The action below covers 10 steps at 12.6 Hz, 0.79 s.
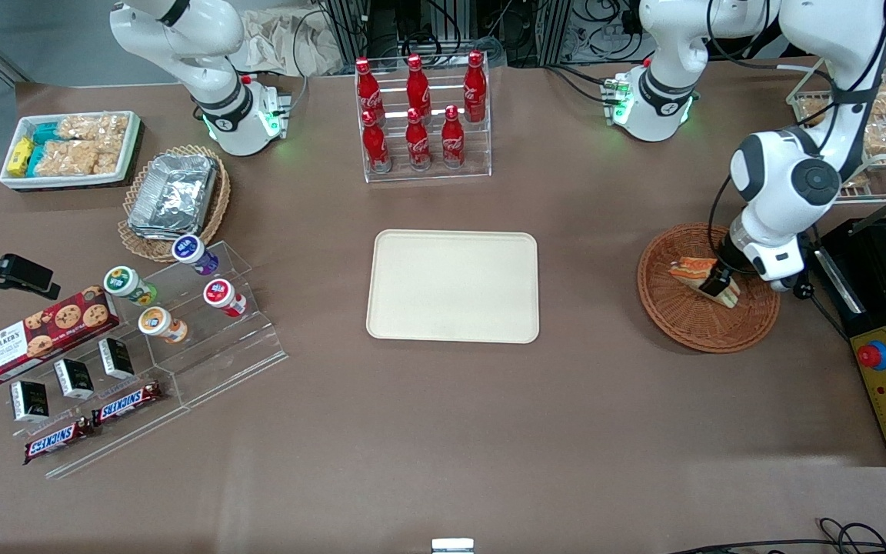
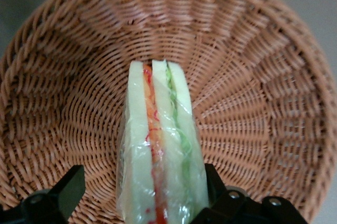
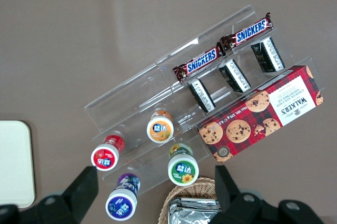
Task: Place sandwich from basket to tray
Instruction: 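Close the left gripper on the wrapped sandwich and lift it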
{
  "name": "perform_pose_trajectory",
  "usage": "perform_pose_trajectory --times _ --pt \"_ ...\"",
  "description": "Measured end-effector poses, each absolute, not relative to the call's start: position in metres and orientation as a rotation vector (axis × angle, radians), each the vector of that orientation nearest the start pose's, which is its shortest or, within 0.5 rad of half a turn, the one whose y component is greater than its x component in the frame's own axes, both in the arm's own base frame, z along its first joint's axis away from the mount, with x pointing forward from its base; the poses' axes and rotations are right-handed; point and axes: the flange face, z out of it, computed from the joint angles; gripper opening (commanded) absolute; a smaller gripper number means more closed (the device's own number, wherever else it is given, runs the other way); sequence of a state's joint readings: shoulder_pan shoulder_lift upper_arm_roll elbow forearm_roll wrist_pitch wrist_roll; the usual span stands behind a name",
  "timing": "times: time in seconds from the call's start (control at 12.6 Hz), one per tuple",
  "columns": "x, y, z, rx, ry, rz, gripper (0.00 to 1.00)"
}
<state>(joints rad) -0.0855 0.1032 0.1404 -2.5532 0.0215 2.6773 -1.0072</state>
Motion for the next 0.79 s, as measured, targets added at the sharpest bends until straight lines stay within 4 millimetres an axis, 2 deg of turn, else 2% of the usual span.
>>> perform_pose_trajectory --times 0.08,0.55,0.71,0.79 --pt "0.454 0.025 0.230 -2.708 -1.565 -0.042 0.00" --pt "0.457 0.024 0.235 -2.696 -1.607 -0.070 0.00" --pt "0.462 0.024 0.252 -2.702 -1.612 -0.080 0.00" --pt "0.467 0.023 0.268 -2.699 -1.605 -0.053 0.00"
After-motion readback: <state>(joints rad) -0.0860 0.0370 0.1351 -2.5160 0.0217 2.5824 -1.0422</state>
